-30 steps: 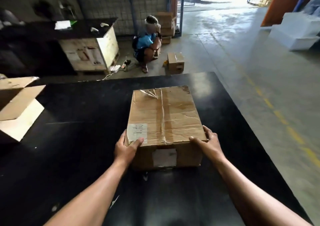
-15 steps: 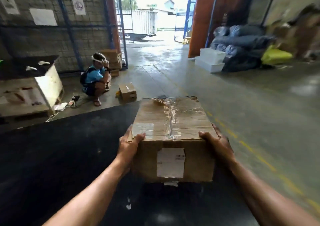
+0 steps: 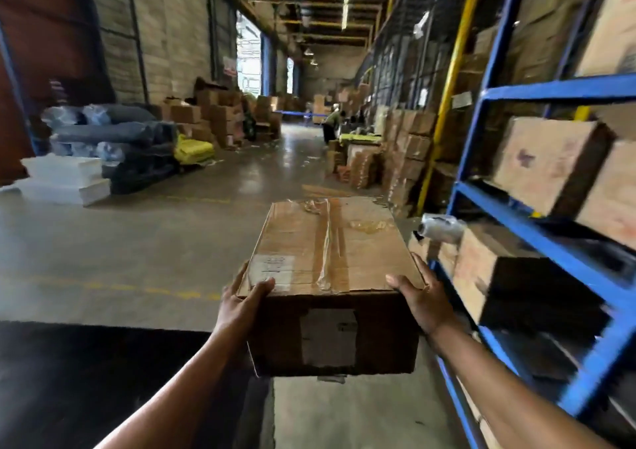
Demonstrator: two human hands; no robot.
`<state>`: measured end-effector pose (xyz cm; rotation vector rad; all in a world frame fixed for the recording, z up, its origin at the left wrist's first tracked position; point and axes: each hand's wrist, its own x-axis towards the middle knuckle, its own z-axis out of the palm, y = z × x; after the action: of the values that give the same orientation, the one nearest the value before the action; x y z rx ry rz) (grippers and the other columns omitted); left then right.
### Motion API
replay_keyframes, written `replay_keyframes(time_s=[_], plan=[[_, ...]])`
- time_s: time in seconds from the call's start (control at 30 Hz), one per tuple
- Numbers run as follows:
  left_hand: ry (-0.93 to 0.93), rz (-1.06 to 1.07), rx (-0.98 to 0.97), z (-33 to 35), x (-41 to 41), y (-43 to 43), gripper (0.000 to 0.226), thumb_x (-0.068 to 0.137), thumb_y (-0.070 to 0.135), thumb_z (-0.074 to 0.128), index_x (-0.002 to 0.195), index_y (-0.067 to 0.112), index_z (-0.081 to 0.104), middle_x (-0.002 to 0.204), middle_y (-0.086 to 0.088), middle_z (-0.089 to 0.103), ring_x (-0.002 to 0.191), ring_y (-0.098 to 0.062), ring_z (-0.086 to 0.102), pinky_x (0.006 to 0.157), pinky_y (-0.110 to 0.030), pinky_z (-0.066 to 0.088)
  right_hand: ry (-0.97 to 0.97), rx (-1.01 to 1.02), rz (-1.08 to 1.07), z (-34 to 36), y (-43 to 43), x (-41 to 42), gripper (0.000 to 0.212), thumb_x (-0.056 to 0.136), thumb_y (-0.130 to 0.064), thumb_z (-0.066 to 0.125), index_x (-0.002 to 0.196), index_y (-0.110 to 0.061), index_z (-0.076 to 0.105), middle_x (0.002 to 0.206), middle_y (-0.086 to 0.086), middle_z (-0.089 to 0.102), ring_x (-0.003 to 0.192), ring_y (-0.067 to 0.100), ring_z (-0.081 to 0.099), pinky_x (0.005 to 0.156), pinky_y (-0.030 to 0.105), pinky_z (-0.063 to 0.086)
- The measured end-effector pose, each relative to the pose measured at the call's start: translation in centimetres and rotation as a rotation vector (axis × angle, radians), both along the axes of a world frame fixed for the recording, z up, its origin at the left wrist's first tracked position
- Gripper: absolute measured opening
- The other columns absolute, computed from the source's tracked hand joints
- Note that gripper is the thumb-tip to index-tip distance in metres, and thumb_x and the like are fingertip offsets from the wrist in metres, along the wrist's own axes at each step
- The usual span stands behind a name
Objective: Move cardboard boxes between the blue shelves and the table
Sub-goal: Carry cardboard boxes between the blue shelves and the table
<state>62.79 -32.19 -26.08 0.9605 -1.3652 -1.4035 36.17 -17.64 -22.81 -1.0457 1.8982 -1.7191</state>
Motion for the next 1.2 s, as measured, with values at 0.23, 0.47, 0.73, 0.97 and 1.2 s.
replay_keyframes(time_s=[0.23, 0.47, 0.73, 0.97, 1.2], plan=[[0.147, -0.481, -0.06, 4.3, -17.7, 10.7, 0.054, 0.059, 0.052, 0.081, 0.113, 0.051, 0.069, 0.124, -0.001, 0.07, 0.108, -0.02, 0.07, 0.091, -0.038, 0.059, 0.086, -0.088, -0.462, 3.4, 19.9, -9.2, 0.072, 0.086, -0.029, 0.075, 0.15, -0.023, 0.042, 0.152, -0.002, 0.044, 0.134, 0.01, 0.043, 0.103, 0.028, 0.035], [0.238, -0.713, -0.113, 7.3, -26.0, 21.5, 0.058, 0.073, 0.034, 0.076, 0.131, 0.033, 0.066, 0.118, 0.002, 0.075, 0.111, -0.02, 0.07, 0.097, -0.041, 0.055, 0.209, -0.157, -0.726, 5.7, 34.6, -10.3, 0.053, 0.088, -0.033, 0.071, 0.135, -0.042, 0.05, 0.117, -0.022, 0.057, 0.103, -0.009, 0.055, 0.078, 0.011, 0.042], [0.239, -0.906, -0.13, 8.7, -30.5, 26.2, 0.059, 0.072, 0.039, 0.077, 0.13, 0.037, 0.064, 0.12, 0.001, 0.074, 0.115, -0.023, 0.068, 0.099, -0.043, 0.053, 0.278, -0.161, -0.905, 6.1, 40.9, -10.2, 0.06, 0.087, -0.037, 0.071, 0.142, -0.036, 0.046, 0.138, -0.009, 0.045, 0.117, 0.009, 0.049, 0.092, 0.028, 0.039], [0.178, -1.043, -0.11, 10.3, -36.5, 22.7, 0.058, 0.073, 0.043, 0.076, 0.129, 0.035, 0.064, 0.121, -0.004, 0.072, 0.113, -0.027, 0.067, 0.093, -0.045, 0.056, 0.354, -0.166, -1.073, 5.9, 38.3, -11.9, 0.074, 0.084, -0.044, 0.072, 0.149, -0.025, 0.041, 0.14, -0.005, 0.04, 0.115, 0.007, 0.045, 0.086, 0.02, 0.038], [0.13, -1.262, -0.287, 13.6, -44.6, 19.1, 0.07, 0.074, 0.049, 0.067, 0.142, 0.039, 0.054, 0.131, 0.012, 0.059, 0.12, -0.01, 0.054, 0.098, -0.029, 0.042, 0.381, -0.213, -1.318, 7.4, 35.6, -14.1, 0.05, 0.086, -0.038, 0.068, 0.132, -0.019, 0.061, 0.133, -0.002, 0.049, 0.119, 0.016, 0.05, 0.096, 0.036, 0.043]])
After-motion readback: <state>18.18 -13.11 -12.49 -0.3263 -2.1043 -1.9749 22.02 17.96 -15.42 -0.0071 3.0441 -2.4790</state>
